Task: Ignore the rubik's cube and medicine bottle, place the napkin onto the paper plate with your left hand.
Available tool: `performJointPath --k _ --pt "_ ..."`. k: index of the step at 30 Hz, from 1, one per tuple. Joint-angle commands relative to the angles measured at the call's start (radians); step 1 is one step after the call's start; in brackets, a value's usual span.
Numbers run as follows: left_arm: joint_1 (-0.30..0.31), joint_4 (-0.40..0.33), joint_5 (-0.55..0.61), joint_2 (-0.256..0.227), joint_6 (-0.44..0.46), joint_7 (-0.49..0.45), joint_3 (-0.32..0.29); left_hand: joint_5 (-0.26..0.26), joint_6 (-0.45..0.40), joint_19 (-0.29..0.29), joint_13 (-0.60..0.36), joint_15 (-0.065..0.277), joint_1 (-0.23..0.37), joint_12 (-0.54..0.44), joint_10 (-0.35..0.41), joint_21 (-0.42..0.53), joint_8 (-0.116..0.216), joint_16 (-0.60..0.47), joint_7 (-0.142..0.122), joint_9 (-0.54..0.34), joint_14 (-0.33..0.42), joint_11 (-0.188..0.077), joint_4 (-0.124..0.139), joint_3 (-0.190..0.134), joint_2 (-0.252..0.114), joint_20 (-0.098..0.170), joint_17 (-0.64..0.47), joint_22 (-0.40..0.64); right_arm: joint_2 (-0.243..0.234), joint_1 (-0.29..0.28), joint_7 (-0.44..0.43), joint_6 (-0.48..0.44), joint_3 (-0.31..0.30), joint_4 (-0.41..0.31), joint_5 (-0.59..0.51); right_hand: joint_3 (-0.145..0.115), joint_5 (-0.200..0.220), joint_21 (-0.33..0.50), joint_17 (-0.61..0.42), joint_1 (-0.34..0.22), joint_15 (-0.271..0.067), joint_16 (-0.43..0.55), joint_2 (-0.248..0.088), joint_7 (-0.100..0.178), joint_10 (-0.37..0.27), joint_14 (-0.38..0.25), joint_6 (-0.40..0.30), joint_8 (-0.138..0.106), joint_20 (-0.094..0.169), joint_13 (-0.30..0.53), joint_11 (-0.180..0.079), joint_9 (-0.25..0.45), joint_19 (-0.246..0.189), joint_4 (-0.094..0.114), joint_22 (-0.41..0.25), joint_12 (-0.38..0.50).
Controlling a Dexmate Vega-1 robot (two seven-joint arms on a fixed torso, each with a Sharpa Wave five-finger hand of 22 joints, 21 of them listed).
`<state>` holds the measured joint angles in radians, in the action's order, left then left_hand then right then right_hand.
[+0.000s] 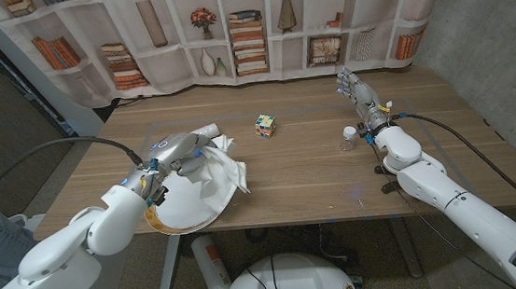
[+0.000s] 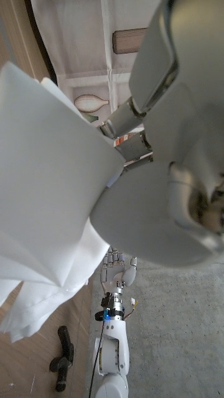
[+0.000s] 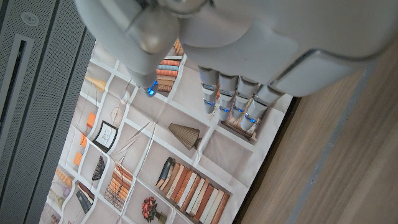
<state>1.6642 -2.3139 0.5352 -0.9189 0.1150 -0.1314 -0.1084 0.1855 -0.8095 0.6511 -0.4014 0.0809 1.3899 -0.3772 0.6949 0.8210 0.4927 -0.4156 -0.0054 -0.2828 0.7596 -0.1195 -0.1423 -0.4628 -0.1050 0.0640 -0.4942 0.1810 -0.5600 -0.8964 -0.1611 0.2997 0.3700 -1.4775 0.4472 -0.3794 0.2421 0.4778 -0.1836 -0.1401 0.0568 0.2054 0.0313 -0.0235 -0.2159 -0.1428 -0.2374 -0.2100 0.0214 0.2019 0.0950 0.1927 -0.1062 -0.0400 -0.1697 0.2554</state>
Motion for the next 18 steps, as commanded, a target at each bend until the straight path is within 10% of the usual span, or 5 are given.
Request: performJointPath --k 1,18 --pt "0.043 -0.006 0.027 0.058 -0.006 0.031 -0.048 0.005 -0.009 -0.004 -0.003 0.081 -0.011 0.003 0.01 0.006 0.003 -0.004 -0.001 -0.002 0.007 0.001 0.0 0.006 0.002 0.011 -0.005 0.002 0.001 0.02 0.007 -0.005 0.008 0.011 -0.004 -0.003 0.0 -0.002 -0.004 -0.009 -0.004 -0.001 -0.005 0.001 0.002 0.004 0.006 0.002 -0.002 0.002 -0.001 0.006 0.001 -0.007 -0.006 0.002" --pt "0.138 -0.035 0.067 0.147 -0.019 0.069 -0.139 0.005 -0.009 -0.01 -0.009 0.082 -0.012 0.008 0.012 0.011 0.004 0.0 -0.003 -0.001 0.007 -0.002 -0.001 0.007 0.002 0.012 -0.01 0.002 0.01 0.037 0.008 -0.015 0.022 0.016 -0.011 -0.003 0.0 -0.002 -0.004 -0.009 -0.004 -0.001 -0.005 0.001 0.002 0.004 0.006 0.002 -0.002 0.002 -0.001 0.006 0.001 -0.007 -0.006 0.002"
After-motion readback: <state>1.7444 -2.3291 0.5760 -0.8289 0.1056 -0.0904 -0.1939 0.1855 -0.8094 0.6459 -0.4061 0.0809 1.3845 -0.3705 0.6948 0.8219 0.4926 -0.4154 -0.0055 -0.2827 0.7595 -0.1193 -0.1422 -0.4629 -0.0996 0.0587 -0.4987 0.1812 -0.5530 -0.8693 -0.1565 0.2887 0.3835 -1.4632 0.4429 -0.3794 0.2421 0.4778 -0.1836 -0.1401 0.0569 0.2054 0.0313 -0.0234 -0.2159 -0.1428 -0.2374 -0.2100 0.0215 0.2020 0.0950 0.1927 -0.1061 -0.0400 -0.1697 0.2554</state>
